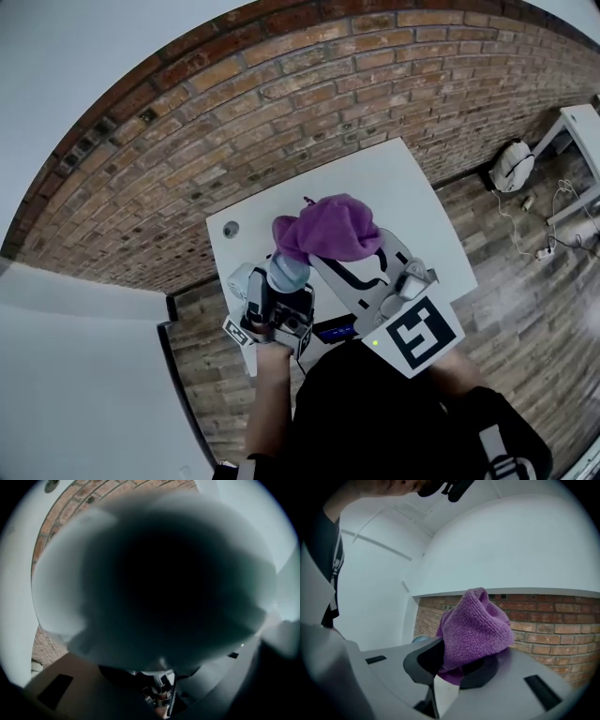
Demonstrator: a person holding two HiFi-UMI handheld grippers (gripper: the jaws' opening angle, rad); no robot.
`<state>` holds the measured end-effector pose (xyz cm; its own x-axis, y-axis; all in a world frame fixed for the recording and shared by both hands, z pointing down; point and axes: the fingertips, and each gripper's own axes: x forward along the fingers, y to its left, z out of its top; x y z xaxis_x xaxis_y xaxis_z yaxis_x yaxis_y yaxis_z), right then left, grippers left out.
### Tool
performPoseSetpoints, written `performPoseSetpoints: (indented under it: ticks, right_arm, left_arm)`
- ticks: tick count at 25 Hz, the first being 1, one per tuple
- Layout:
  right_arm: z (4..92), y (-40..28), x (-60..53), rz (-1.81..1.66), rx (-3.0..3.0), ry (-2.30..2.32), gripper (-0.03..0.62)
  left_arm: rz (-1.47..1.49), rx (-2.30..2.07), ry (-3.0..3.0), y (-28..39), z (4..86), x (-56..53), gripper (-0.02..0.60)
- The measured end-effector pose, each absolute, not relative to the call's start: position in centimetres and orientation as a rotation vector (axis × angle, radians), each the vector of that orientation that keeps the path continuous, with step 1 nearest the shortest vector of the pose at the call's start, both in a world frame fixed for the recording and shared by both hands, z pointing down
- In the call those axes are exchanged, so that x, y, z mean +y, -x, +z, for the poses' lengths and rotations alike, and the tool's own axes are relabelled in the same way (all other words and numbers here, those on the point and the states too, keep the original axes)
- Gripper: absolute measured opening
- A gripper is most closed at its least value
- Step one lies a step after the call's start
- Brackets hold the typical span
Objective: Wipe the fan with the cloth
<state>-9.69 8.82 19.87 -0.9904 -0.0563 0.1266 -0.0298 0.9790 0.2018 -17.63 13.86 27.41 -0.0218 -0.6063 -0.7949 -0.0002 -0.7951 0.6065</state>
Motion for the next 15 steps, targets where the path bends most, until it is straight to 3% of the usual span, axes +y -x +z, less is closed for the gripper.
performPoseSetpoints:
  ticks: [8, 15]
  right_arm:
    - [22.8, 9.6, 13.6, -0.582, -2.820, 0.131, 0.066]
    - [21.3, 11.2, 10.3, -0.477, -2.897, -0.047, 0.066]
  left_arm:
    - [-1.846, -0.604, -1.830, 17.0, 27.3, 12.9, 0.155]
    - [-1.790, -0.622, -1.895, 15.9, 27.0, 12.8, 0.155]
